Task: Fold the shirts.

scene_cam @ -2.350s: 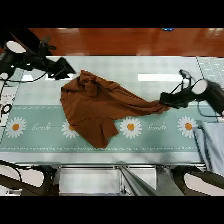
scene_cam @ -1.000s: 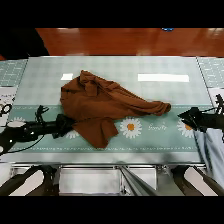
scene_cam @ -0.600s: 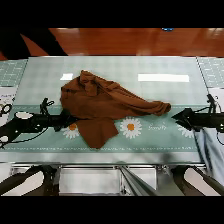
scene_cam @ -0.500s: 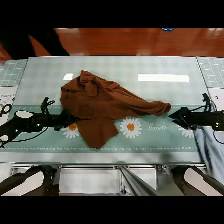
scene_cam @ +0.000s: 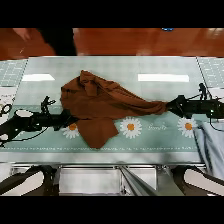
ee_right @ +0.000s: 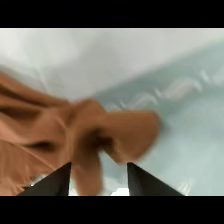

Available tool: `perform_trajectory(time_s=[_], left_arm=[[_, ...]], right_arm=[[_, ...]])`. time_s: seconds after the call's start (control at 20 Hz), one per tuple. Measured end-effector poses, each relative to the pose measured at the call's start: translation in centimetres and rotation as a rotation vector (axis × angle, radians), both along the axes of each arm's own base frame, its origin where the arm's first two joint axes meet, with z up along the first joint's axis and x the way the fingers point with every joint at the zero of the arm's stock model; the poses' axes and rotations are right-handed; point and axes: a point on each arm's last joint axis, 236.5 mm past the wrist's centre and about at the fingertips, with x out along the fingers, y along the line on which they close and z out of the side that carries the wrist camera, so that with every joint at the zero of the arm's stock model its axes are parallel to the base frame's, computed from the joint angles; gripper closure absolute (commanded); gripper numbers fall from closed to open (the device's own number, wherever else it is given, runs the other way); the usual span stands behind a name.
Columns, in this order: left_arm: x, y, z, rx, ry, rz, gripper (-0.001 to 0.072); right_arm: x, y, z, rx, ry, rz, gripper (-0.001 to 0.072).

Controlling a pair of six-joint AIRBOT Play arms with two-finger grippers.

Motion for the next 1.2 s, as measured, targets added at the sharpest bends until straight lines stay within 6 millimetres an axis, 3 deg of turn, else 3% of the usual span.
perform_trajectory(time_s=[0.15,0.2,0.25,0.4,0.45,0.55,0.65,0.7,0.8,0.85,0.95,1.05,1.2], left_arm=[[0.0,0.0,0.0,0.000,0.001,-0.002,0.0690],[0.0,0.0,0.0,0.000,0.001,-0.002,0.0690],[0.0,0.0,0.0,0.000,0.000,-0.002,0.0690],[1.0,0.5,1.0,0.013,-0.032,-0.027,0.0689],[2.2,0.8,2.4,0.007,-0.067,-0.017,0.0690],[5.7,1.7,7.2,-0.013,-0.190,-0.005,0.0690],[10.2,3.4,15.0,-0.013,-0.387,0.034,0.0690],[11.9,4.4,19.8,0.001,-0.495,0.042,0.0690],[13.8,5.5,30.5,0.030,-0.728,0.047,0.0690],[13.8,5.7,35.5,0.051,-0.831,0.039,0.0690],[12.6,5.7,45.7,0.107,-1.053,0.024,0.0690],[9.7,5.1,54.7,0.159,-1.254,0.019,0.0690],[4.0,4.0,63.4,0.252,-1.471,0.017,0.0690]], right_arm=[[1.4,1.2,-0.6,0.013,0.016,0.034,0.0327],[1.9,1.8,-1.0,0.015,0.022,0.048,0.0476],[2.1,2.4,-1.4,0.017,0.031,0.063,0.0686],[2.7,3.5,-1.7,0.014,0.033,0.102,0.0688],[3.3,3.5,-0.8,0.003,0.009,0.125,0.0688],[5.2,3.0,2.6,-0.050,-0.079,0.175,0.0689],[7.8,2.0,8.8,-0.135,-0.218,0.206,0.0688],[9.1,1.5,12.9,-0.183,-0.309,0.212,0.0688],[10.4,1.0,22.1,-0.276,-0.506,0.214,0.0688],[10.4,0.8,26.8,-0.322,-0.605,0.208,0.0688],[8.8,0.8,36.4,-0.427,-0.812,0.189,0.0688],[5.7,1.0,44.3,-0.524,-0.986,0.158,0.0688],[-0.6,1.5,52.7,-0.658,-1.185,0.104,0.0688]])
